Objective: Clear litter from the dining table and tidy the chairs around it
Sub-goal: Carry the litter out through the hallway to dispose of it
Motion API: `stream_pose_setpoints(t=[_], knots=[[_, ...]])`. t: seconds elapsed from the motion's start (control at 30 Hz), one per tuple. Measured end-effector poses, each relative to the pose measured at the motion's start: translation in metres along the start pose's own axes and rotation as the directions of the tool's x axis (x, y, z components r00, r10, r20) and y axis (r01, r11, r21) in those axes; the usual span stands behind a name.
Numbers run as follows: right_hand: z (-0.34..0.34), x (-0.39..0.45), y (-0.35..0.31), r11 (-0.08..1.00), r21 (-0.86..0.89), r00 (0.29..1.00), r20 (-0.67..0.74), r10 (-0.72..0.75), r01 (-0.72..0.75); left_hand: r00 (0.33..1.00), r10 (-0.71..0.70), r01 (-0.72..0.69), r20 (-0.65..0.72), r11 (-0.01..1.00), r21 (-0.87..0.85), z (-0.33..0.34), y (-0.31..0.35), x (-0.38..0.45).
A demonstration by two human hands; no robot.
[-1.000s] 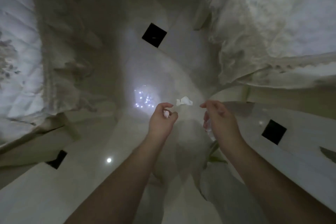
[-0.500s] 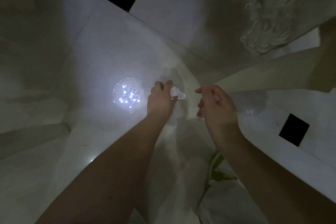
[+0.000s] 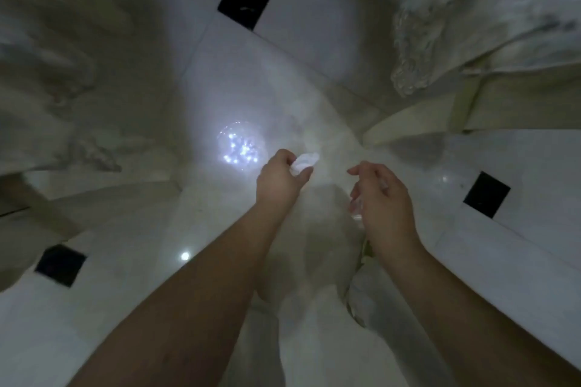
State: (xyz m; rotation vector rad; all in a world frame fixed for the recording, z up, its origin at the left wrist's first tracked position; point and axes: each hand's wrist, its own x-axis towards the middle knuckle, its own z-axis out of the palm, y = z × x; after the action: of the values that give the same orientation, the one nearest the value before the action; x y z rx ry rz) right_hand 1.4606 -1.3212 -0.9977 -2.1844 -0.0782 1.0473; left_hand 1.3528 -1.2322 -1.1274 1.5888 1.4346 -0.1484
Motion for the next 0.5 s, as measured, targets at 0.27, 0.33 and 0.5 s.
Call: stream_pose_setpoints(t=[0.27, 0.33, 0.5], knots=[[-0.028, -0.155, -0.128, 0.992, 0.09, 0.992, 0.085, -0.098, 0.09, 0.99, -0.108, 0.132, 0.085, 0.925, -0.357, -0.144, 0.073, -0.184], [-0.04, -0.197, -0.168, 0.982, 0.157, 0.986, 0.117, -0.119, 0.1, 0.993, -0.114, 0.118, 0.034, 0.919, -0.377, -0.179, 0.106, -0.227], [-0.089, -0.295, -0.263, 0.917, 0.365, 0.958, 0.167, -0.234, 0.16, 0.996, 0.086, -0.082, -0.014, 0.874, -0.479, -0.267, 0.198, -0.321]])
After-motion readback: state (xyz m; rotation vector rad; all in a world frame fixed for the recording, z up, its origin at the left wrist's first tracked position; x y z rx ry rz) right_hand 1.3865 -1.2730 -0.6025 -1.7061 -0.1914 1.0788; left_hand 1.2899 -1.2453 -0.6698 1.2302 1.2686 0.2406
